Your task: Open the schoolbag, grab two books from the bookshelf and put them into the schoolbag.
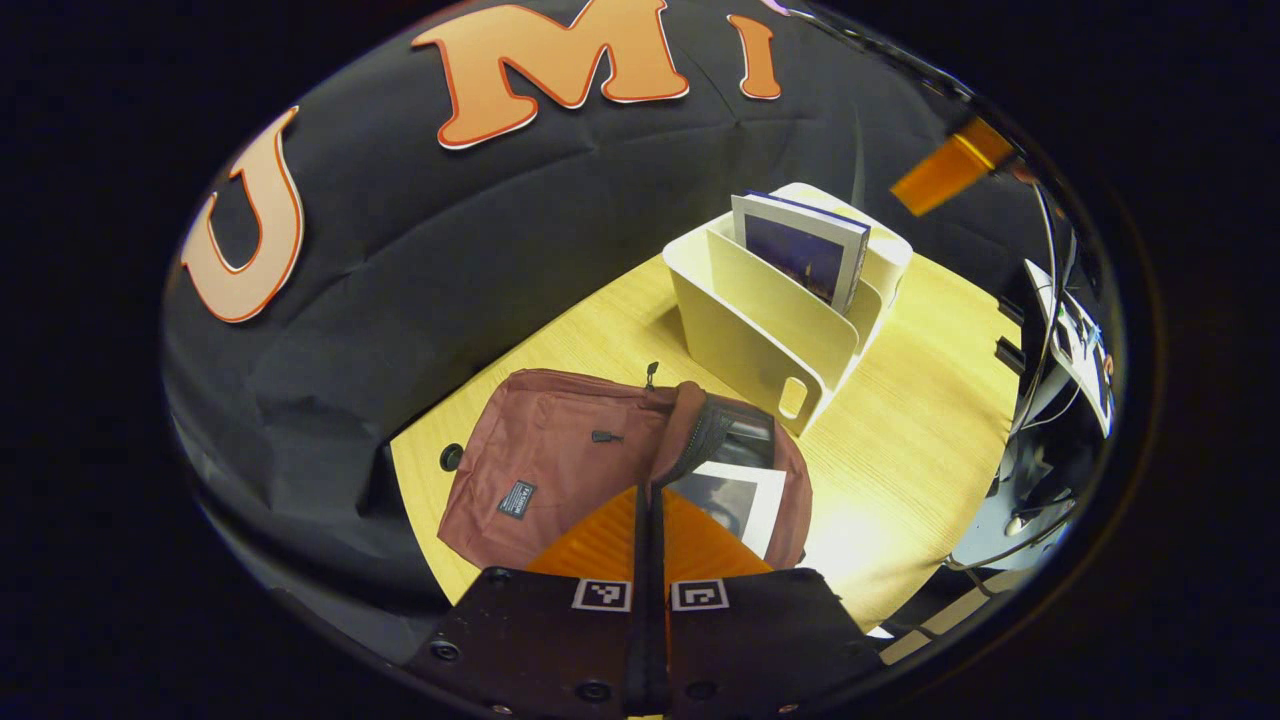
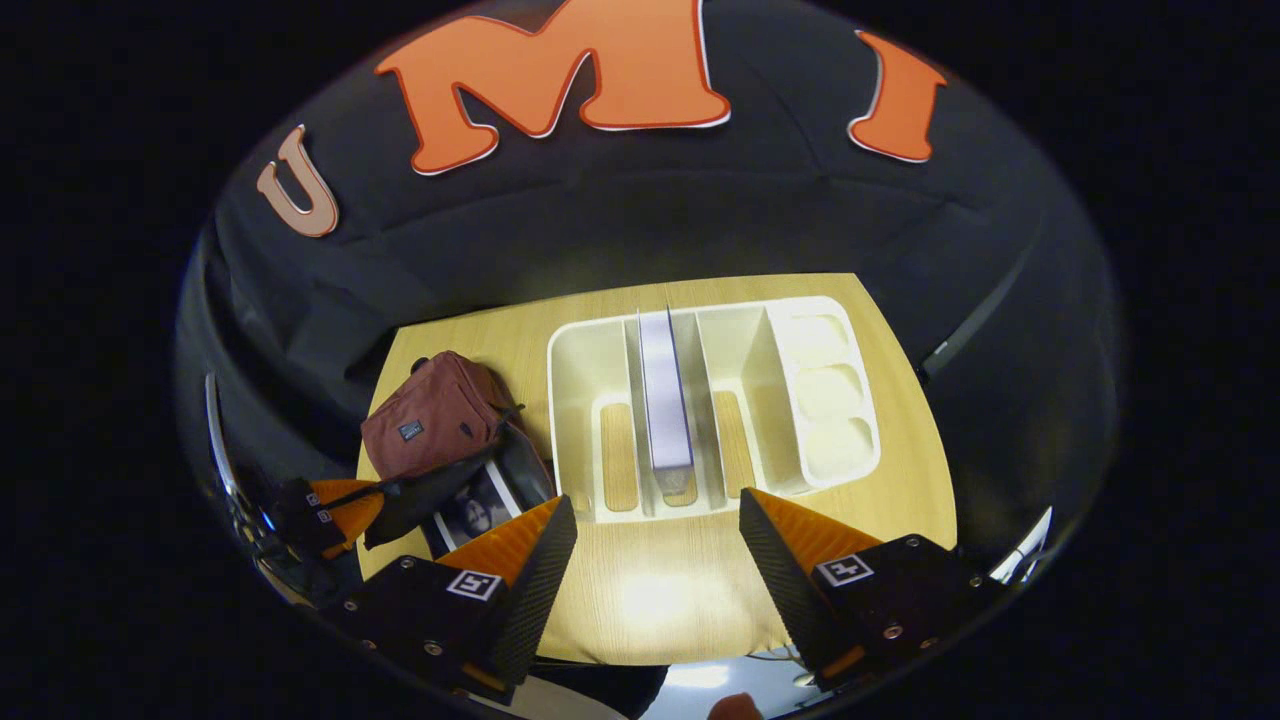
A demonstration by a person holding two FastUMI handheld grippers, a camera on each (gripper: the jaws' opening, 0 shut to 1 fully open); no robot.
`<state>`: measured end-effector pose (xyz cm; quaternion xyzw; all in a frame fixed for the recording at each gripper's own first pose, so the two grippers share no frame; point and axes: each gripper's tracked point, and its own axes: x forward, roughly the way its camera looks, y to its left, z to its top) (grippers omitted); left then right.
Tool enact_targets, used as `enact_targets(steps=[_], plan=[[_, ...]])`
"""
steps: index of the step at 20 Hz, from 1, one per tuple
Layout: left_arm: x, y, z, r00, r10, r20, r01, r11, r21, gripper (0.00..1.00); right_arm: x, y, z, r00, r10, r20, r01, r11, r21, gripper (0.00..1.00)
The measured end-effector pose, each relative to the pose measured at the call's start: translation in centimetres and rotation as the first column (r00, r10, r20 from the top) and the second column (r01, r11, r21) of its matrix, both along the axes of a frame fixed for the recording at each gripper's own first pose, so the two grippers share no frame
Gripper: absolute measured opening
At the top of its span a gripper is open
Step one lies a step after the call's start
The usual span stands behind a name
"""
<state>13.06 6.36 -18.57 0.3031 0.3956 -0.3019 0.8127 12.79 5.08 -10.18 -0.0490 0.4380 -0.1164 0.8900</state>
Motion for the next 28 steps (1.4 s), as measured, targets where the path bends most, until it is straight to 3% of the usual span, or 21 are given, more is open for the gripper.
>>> enact_targets(steps=[3,7,13,14,15,16,17,18,22,23,24,28], plan=[[0.3,0.4,-0.1,1.000,0.019,-0.001,-0.019,1.000,0.011,0.01,4.3,-1.1,-1.0,0.998,0.013,-0.064,-0.017,0.998,-0.064,0.98],[0.9,0.8,-0.3,0.998,0.058,0.005,-0.058,0.998,0.018,0.01,8.8,-3.9,-4.2,0.990,-0.055,-0.128,0.045,0.996,-0.081,0.99],[1.2,1.1,-0.4,0.996,0.092,0.002,-0.093,0.995,0.035,0.01,10.5,-4.8,-8.0,0.975,-0.055,-0.217,0.040,0.997,-0.072,0.99],[1.2,1.1,-0.4,0.995,0.096,0.002,-0.096,0.995,0.037,0.01,10.5,-4.6,-8.5,0.972,-0.055,-0.229,0.041,0.997,-0.065,0.90],[1.3,1.0,-0.3,0.995,0.101,0.003,-0.101,0.994,0.038,0.01,10.5,-4.6,-8.9,0.970,-0.054,-0.237,0.041,0.997,-0.059,0.75],[1.5,1.2,-0.4,0.994,0.106,0.005,-0.106,0.994,0.039,0.01,10.6,-4.9,-9.2,0.969,-0.057,-0.240,0.044,0.997,-0.057,0.72],[1.6,1.1,-0.4,0.994,0.111,0.006,-0.111,0.993,0.040,0.01,10.6,-4.5,-8.8,0.968,-0.066,-0.241,0.058,0.997,-0.041,0.52],[1.6,1.3,-0.4,0.993,0.114,0.007,-0.114,0.993,0.040,0.01,10.5,-4.8,-9.2,0.968,-0.071,-0.240,0.063,0.997,-0.040,0.39],[1.5,1.1,-0.5,0.994,0.108,0.005,-0.108,0.993,0.039,0.01,10.5,-3.8,-7.2,0.978,-0.074,-0.197,0.079,0.997,0.019,0.36],[1.5,1.0,-0.5,0.995,0.104,0.004,-0.104,0.994,0.040,0.01,10.5,-3.4,-6.1,0.982,-0.074,-0.176,0.081,0.996,0.034,0.27],[1.5,1.1,-0.4,0.995,0.099,0.005,-0.100,0.994,0.041,0.01,10.5,-3.5,-4.6,0.985,-0.064,-0.163,0.069,0.997,0.027,0.36],[1.6,1.0,-0.5,0.996,0.087,0.000,-0.087,0.996,0.033,0.01,10.0,-2.6,1.9,0.997,-0.049,-0.061,0.048,0.999,-0.016,0.35]])
